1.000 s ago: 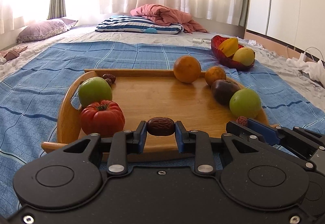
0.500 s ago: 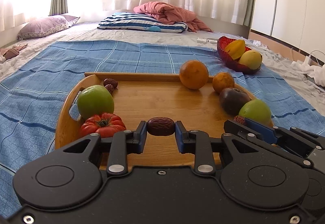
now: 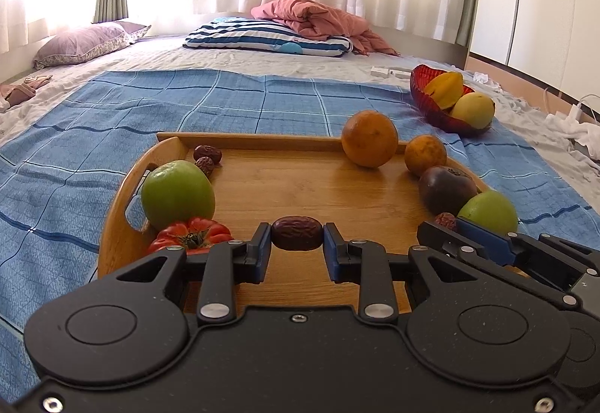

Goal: Organize fruits
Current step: 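Carry the date with the right gripper while the left gripper carries its date over the tray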

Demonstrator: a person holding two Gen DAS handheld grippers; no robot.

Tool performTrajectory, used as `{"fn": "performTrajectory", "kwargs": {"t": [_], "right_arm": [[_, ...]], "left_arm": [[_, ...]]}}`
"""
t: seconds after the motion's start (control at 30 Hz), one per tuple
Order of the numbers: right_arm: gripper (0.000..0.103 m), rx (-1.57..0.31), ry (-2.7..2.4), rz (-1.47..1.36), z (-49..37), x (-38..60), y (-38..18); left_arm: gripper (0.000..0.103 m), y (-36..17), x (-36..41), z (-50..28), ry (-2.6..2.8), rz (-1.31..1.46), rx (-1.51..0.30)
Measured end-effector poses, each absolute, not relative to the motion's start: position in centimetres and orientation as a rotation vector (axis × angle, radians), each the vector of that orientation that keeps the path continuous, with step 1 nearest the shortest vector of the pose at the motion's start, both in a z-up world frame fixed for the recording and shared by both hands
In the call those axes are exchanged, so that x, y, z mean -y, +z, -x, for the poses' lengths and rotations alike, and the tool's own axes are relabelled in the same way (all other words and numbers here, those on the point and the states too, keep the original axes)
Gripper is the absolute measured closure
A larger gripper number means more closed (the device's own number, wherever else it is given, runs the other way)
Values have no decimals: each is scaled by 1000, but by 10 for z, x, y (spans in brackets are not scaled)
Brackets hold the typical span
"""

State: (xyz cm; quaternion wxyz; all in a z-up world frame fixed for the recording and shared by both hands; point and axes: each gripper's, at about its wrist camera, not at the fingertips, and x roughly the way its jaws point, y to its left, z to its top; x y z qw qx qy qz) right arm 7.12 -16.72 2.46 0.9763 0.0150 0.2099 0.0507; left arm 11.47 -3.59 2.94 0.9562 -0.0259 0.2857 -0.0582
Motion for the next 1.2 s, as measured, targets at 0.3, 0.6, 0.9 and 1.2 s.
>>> {"fn": "performTrajectory", "kwargs": {"t": [0.3,0.6,0.9,1.2], "right_arm": [[78,-424,100,-24,-78,168,26],[77,-440,111,-12,-96,170,30],[77,-486,110,-27,-119,175,25],[77,-528,110,-36,-134,175,19]], "left_arm": [[75,28,31,-125,-116,52,-589],[75,30,24,-145,-149,83,-631],[75,26,22,-162,-155,93,-663],[75,24,24,-175,-156,94,-685]]}}
